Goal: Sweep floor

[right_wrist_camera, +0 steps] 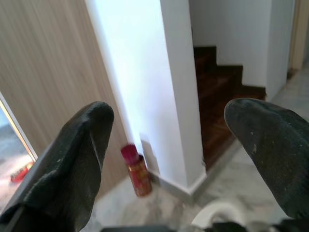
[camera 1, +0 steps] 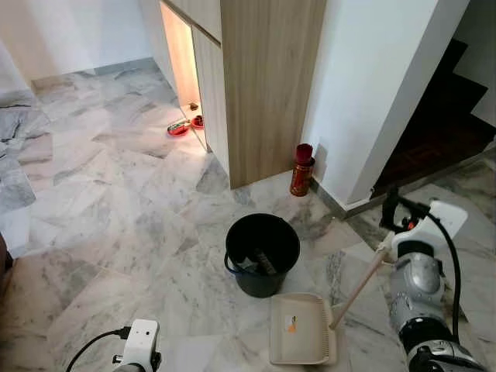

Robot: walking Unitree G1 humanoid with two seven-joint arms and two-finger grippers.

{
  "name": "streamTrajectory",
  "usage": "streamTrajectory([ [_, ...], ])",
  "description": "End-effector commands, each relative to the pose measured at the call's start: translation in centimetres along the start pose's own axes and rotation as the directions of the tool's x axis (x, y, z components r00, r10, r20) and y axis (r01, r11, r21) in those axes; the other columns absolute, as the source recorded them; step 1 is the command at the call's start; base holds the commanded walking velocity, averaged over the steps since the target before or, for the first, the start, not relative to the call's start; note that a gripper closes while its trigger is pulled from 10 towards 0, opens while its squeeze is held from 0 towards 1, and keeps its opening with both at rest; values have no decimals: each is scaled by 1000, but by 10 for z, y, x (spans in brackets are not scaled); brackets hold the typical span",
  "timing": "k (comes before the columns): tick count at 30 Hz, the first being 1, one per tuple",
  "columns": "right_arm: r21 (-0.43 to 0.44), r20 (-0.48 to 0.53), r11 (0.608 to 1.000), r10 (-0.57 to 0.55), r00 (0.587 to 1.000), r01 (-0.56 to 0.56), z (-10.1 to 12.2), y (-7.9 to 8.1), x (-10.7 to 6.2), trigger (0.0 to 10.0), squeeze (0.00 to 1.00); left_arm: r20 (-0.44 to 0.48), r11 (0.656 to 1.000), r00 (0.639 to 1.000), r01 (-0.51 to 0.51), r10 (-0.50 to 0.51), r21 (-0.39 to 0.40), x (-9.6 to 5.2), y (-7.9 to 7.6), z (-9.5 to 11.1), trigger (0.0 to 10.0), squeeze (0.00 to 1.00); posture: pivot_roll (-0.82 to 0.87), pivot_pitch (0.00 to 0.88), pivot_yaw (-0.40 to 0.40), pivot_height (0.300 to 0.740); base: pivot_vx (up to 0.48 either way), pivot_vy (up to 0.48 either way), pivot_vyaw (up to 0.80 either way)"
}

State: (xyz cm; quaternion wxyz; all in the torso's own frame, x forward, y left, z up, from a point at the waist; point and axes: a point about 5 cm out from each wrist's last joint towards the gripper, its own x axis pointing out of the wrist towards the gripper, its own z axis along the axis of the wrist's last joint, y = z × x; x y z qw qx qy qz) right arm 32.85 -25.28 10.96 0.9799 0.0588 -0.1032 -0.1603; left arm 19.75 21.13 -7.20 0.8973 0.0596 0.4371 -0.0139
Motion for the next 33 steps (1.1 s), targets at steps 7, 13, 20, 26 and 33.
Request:
streamTrajectory([
  [7,-75,-23,988,-137,990,135,-2,-19,-2,10000,0,9,999,1000,-17,17,28,-1,7,1,10000,0,40,0,39,740,0,0,0],
  [13,-120,-42,969,-221,974,214,-6,-35,-8,10000,1000,6,999,1000,-17,16,31,-1,7,0,10000,0,35,0,42,740,0,0,0],
  [20,-99,-89,974,-214,973,205,-13,-33,-11,10000,1000,7,999,1000,-13,13,33,-1,6,0,10000,0,37,0,43,740,0,0,0],
  [26,-130,-188,979,-177,966,154,-26,-24,-13,10000,0,6,999,1000,-14,14,35,-1,7,0,10000,0,40,0,46,740,0,0,0],
  [33,-183,-300,966,-232,925,183,-41,-31,-20,10000,0,4,999,1000,-17,17,36,-2,9,-1,10000,0,42,0,49,740,0,0,0],
])
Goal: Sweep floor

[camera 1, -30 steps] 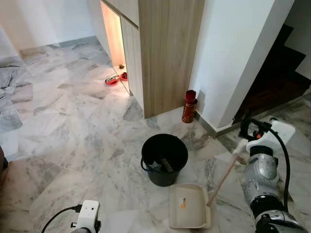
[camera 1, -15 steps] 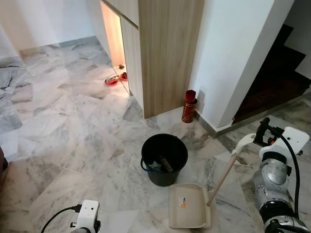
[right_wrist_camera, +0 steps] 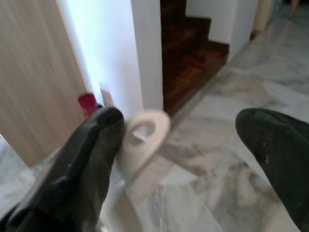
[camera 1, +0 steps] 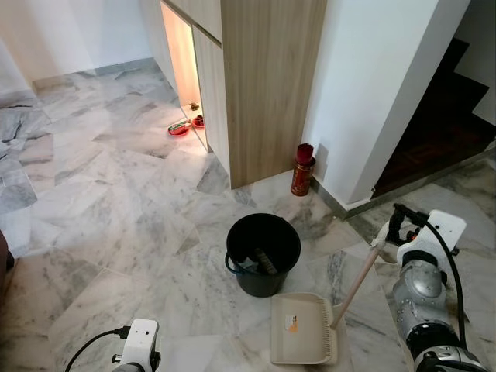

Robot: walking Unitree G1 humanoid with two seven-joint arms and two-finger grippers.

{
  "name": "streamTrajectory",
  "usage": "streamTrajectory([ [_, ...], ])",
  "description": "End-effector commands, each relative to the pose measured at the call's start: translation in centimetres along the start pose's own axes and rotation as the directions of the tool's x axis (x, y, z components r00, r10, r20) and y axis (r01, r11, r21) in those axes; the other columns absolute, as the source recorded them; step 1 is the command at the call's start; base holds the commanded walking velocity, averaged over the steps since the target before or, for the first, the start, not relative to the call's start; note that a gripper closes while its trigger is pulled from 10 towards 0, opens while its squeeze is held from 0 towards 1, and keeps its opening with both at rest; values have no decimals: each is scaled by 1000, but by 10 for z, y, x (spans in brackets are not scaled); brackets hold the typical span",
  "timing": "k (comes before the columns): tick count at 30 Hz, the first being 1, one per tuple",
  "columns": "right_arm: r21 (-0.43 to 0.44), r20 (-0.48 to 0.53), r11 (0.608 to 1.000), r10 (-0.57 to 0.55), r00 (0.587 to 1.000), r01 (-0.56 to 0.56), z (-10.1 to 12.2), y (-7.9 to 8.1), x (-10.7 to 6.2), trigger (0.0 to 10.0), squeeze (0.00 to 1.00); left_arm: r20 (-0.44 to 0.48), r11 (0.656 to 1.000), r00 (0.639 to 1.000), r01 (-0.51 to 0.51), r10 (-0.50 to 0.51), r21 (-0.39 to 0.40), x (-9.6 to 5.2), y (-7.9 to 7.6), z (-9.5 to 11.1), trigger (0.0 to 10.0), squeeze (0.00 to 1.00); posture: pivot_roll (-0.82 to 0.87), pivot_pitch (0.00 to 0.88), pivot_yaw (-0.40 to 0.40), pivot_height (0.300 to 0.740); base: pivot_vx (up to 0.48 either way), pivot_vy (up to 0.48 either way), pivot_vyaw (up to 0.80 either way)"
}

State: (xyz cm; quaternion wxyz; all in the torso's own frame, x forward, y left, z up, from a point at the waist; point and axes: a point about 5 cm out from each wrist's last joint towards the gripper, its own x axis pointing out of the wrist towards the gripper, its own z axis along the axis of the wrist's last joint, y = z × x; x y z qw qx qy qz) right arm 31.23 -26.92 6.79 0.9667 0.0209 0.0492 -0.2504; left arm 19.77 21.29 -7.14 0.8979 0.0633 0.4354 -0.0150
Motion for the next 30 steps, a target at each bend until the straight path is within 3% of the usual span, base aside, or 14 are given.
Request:
streamTrajectory([
  [1,-19,-61,999,-28,998,27,-8,-5,-1,10000,0,-1,999,1000,-15,15,29,-2,8,-1,10000,0,42,0,49,740,0,0,0],
  [7,-72,-217,997,11,976,-27,-30,-4,-6,10000,0,1,999,1000,-12,12,31,-1,7,-1,10000,0,40,0,50,740,0,0,0],
  [12,-76,-275,995,38,961,-61,-39,1,-11,10000,0,1,999,1000,-11,11,31,-1,6,-1,10000,0,42,0,52,740,0,0,0],
  [23,-44,-233,995,78,969,-90,-31,7,-7,10000,0,-1,999,1000,-14,14,33,-2,8,-2,10000,0,45,0,52,740,0,0,0],
  [30,12,-165,978,205,965,-206,-24,23,-9,10000,0,2,999,1000,-12,12,33,-2,8,-1,10000,0,43,0,54,740,0,0,0],
])
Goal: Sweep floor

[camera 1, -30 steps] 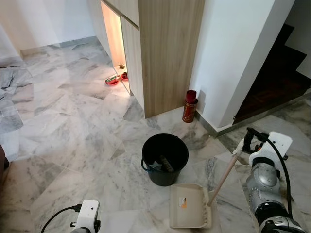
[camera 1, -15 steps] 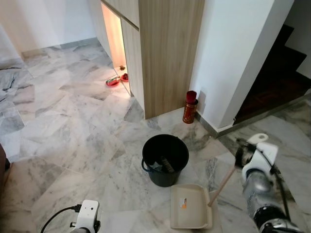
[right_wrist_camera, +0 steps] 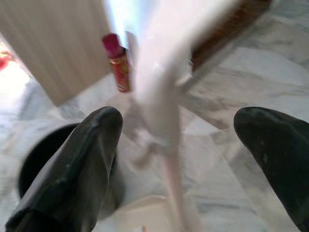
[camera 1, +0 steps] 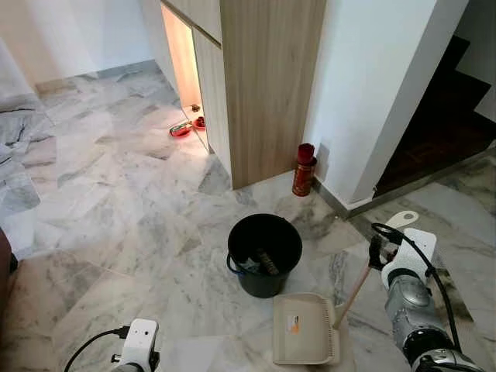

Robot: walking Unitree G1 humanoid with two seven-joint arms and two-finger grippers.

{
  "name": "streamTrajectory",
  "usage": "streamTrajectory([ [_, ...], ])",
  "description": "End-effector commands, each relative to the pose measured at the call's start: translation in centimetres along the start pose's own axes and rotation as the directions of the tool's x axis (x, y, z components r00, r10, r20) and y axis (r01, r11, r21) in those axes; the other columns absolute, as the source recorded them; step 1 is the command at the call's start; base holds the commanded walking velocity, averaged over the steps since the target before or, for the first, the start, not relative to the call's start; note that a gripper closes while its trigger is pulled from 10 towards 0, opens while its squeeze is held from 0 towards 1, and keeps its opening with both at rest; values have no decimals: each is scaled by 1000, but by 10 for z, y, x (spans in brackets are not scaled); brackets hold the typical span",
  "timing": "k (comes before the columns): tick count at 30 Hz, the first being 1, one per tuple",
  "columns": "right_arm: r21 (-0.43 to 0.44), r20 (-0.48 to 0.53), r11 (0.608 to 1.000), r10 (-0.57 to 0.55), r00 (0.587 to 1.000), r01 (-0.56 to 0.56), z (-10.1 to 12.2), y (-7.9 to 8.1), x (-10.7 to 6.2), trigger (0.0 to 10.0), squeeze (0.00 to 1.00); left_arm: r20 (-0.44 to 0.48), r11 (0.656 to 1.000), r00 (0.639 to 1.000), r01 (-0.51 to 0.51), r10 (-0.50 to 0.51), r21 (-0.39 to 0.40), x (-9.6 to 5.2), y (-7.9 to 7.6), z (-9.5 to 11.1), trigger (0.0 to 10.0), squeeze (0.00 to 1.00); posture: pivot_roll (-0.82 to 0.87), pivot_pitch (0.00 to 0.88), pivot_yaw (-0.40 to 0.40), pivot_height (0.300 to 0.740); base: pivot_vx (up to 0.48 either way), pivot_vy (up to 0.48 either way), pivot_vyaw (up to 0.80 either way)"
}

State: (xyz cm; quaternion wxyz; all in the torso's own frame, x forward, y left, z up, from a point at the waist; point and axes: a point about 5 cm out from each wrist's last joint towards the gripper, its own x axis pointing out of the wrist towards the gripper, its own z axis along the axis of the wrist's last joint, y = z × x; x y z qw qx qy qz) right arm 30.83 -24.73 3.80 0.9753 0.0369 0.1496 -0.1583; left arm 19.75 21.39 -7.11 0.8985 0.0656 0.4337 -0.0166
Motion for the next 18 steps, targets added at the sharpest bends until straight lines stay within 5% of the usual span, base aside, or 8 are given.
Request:
streamTrajectory([
  [1,17,48,999,36,998,-37,9,7,2,10000,0,-1,1000,1000,-13,13,28,-1,7,-1,10000,0,43,0,54,740,0,0,0],
  [18,7,75,998,54,996,-54,13,6,2,10000,0,-6,1000,1000,-14,15,23,-2,6,-4,10000,0,46,0,47,740,0,0,0],
])
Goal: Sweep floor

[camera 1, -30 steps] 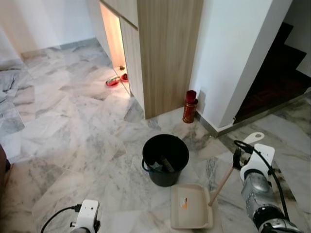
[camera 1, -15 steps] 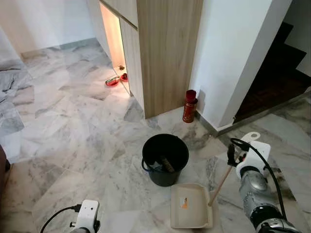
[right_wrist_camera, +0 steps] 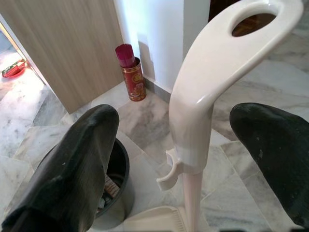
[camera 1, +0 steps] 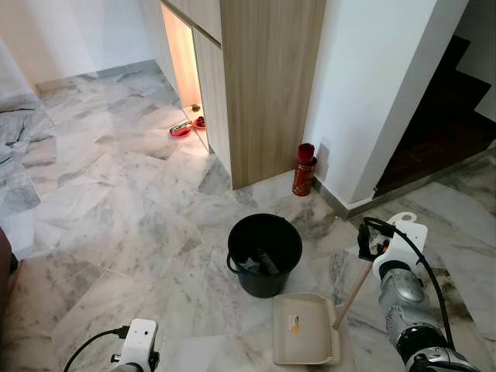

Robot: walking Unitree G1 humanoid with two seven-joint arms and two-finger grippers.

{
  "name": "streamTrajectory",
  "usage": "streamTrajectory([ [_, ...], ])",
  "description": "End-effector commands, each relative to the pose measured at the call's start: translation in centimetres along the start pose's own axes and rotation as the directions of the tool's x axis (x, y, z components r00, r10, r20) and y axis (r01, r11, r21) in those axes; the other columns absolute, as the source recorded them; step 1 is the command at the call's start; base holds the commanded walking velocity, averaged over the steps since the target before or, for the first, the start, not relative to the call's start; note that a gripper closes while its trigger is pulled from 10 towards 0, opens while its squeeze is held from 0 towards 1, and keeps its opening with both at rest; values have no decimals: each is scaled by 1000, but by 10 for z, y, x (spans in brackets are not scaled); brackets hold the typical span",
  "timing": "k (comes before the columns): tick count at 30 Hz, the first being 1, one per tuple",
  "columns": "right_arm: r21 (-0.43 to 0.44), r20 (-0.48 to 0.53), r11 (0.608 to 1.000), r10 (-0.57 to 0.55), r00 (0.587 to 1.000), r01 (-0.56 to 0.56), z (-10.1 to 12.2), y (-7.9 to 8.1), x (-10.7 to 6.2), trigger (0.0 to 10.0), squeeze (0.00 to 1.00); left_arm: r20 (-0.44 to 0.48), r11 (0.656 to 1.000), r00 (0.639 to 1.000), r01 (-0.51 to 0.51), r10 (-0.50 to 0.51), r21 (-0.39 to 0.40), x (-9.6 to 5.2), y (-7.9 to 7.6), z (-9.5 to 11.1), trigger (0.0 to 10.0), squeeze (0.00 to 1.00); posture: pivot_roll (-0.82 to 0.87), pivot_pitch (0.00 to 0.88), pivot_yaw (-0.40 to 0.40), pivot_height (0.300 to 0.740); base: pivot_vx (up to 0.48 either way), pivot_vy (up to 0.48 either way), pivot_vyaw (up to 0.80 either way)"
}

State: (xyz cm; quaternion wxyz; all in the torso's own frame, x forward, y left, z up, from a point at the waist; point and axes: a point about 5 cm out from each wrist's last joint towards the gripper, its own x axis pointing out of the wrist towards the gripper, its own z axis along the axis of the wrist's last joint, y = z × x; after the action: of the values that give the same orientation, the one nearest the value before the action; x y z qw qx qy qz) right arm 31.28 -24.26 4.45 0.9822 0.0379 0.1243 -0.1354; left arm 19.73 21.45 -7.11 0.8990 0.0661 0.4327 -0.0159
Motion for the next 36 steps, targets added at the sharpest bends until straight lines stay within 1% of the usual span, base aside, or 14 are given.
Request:
streamTrajectory([
  [1,3,25,1000,9,1000,-9,6,0,2,10000,0,-7,1000,1000,-12,12,22,-1,5,-3,10000,0,47,0,46,740,0,0,0],
  [5,-4,21,1000,20,1000,-20,5,3,2,10000,0,3,1000,1000,-14,14,17,-1,5,-1,10000,0,46,0,46,740,0,0,0],
  [9,-3,29,1000,28,999,-28,6,4,2,10000,0,5,999,1000,-7,7,45,-1,4,0,10000,0,45,0,47,740,0,0,0],
  [12,-3,30,1000,29,999,-29,6,4,2,10000,0,4,999,1000,-7,7,42,-1,4,-1,10000,0,46,0,47,740,0,0,0],
  [34,-5,32,999,35,999,-35,6,6,2,10000,0,7,999,1000,-5,5,44,-1,3,1,10000,0,44,0,47,740,269,0,0],
  [36,-7,31,999,36,999,-36,6,6,2,10000,0,15,999,1000,-6,6,33,0,3,2,10000,0,45,0,45,740,0,0,0],
])
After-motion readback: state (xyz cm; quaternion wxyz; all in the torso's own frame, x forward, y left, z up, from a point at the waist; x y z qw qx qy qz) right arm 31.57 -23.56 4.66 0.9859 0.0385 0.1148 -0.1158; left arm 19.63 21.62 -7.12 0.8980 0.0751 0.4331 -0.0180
